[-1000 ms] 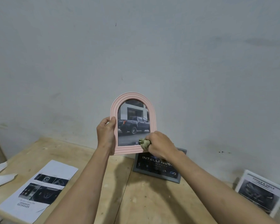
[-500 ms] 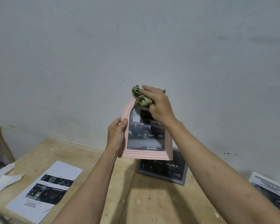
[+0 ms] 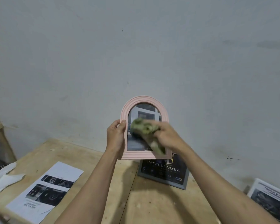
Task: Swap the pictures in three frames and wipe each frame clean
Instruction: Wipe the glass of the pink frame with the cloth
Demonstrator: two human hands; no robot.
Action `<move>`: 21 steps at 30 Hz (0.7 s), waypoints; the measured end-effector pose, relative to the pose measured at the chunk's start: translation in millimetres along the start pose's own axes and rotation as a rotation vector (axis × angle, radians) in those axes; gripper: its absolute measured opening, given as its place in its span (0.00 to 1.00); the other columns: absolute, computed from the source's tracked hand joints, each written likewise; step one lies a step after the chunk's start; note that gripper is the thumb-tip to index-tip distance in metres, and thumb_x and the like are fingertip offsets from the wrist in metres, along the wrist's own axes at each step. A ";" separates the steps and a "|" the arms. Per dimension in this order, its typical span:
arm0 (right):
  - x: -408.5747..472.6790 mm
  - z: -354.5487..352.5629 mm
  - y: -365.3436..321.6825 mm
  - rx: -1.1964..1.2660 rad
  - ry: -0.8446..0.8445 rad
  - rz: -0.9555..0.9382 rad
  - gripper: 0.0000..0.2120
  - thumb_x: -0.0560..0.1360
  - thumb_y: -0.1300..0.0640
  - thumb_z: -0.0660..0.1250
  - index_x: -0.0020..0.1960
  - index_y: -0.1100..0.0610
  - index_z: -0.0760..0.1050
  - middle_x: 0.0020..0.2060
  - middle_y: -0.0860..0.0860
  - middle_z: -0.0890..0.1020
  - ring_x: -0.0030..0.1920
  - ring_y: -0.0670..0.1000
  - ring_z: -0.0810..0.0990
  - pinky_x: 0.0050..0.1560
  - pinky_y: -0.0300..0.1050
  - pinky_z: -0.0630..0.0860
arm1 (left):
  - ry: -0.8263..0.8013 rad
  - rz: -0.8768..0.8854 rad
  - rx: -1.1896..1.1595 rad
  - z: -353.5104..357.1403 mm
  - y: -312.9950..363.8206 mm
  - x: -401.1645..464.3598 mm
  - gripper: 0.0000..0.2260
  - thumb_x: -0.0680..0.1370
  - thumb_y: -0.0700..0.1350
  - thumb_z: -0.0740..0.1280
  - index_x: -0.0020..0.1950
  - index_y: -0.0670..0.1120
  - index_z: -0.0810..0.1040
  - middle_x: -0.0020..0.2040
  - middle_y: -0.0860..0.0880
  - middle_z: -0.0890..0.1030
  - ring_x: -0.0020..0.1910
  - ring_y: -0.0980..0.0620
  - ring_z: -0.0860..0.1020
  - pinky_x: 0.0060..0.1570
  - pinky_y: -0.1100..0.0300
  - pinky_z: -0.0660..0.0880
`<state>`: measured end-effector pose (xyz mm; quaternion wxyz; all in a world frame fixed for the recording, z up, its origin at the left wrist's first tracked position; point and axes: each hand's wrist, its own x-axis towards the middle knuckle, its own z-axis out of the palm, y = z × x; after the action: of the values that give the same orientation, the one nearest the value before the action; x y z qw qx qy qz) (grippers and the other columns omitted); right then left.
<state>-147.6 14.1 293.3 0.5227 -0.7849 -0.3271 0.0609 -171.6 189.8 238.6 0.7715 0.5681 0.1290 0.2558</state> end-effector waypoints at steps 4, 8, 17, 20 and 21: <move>48.1 -36.8 -16.8 -0.302 0.495 -0.281 0.36 0.65 0.76 0.52 0.69 0.56 0.73 0.69 0.52 0.73 0.72 0.53 0.68 0.74 0.47 0.61 | -0.086 0.056 0.011 11.7 6.3 -1.7 0.10 0.82 0.45 0.65 0.49 0.40 0.81 0.45 0.38 0.85 0.45 0.38 0.83 0.49 0.47 0.79; 58.0 -8.5 5.4 -0.662 0.243 -0.403 0.39 0.61 0.71 0.52 0.71 0.55 0.70 0.73 0.50 0.62 0.76 0.55 0.55 0.77 0.55 0.46 | -0.083 0.126 -0.032 19.6 12.3 -2.1 0.08 0.81 0.44 0.65 0.47 0.42 0.81 0.43 0.42 0.83 0.43 0.45 0.80 0.48 0.52 0.75; -4.9 6.6 10.8 0.148 -0.122 0.122 0.29 0.72 0.78 0.57 0.57 0.50 0.81 0.54 0.49 0.84 0.57 0.48 0.80 0.57 0.41 0.76 | 0.088 0.085 -0.096 -6.2 12.5 9.2 0.09 0.83 0.44 0.63 0.46 0.43 0.79 0.38 0.46 0.82 0.37 0.50 0.79 0.42 0.56 0.76; 18.3 -32.0 -17.5 0.193 0.309 0.014 0.32 0.68 0.80 0.52 0.57 0.53 0.80 0.51 0.52 0.82 0.56 0.52 0.79 0.57 0.43 0.77 | 0.043 0.102 -0.067 -3.1 11.4 7.3 0.09 0.83 0.45 0.63 0.48 0.42 0.79 0.38 0.49 0.83 0.36 0.53 0.80 0.38 0.60 0.76; 29.4 -41.8 -27.5 0.119 0.405 -0.088 0.32 0.68 0.79 0.52 0.60 0.55 0.79 0.54 0.51 0.81 0.58 0.49 0.78 0.61 0.41 0.75 | 0.025 0.103 -0.069 -0.2 10.4 5.7 0.09 0.83 0.44 0.63 0.48 0.42 0.79 0.39 0.48 0.83 0.36 0.53 0.81 0.37 0.61 0.76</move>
<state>-118.8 5.0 342.9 0.6253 -0.7338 -0.2452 -0.1015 -169.5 195.3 248.9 0.7747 0.5440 0.1003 0.3064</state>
